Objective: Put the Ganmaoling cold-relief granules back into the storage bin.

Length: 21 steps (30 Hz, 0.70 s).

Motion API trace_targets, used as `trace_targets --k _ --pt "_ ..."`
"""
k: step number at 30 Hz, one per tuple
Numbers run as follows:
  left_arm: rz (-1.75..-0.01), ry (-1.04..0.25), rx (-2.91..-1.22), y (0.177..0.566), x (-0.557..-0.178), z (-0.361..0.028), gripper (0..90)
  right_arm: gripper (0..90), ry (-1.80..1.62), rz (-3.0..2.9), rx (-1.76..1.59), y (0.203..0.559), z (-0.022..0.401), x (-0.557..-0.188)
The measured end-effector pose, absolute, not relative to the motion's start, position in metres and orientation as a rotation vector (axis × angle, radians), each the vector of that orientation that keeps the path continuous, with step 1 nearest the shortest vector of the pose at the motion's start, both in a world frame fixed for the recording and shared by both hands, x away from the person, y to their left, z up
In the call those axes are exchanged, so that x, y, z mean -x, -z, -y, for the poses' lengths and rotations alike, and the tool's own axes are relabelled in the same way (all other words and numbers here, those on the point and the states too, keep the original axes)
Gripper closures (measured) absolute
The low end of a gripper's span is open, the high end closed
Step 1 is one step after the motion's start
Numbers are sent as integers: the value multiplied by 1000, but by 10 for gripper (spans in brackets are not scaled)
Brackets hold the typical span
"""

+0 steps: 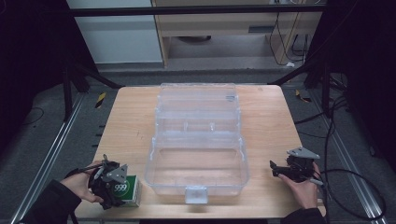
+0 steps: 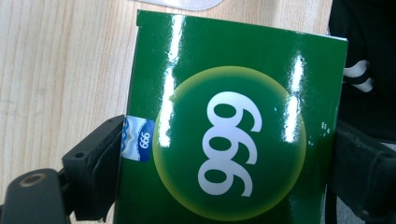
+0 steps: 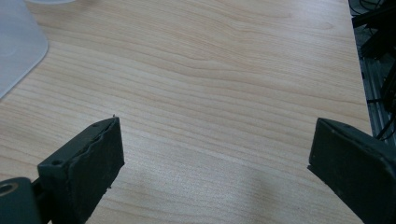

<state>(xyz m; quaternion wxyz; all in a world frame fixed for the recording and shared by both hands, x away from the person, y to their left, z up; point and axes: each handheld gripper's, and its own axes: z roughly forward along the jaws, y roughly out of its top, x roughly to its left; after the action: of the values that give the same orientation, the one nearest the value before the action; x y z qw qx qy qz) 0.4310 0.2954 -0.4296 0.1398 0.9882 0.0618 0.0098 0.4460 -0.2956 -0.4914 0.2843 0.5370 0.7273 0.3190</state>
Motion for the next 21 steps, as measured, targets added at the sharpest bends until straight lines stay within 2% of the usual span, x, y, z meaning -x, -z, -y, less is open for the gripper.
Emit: trace_targets --k 14,21 --pt "-180 0 -2851 424 -428 -299 137 38 -852 -1953 -1433 492 295 -446" --pt "-195 -35 -2822 407 -426 -305 140 38 -852 -1954 -1430 492 295 -446"
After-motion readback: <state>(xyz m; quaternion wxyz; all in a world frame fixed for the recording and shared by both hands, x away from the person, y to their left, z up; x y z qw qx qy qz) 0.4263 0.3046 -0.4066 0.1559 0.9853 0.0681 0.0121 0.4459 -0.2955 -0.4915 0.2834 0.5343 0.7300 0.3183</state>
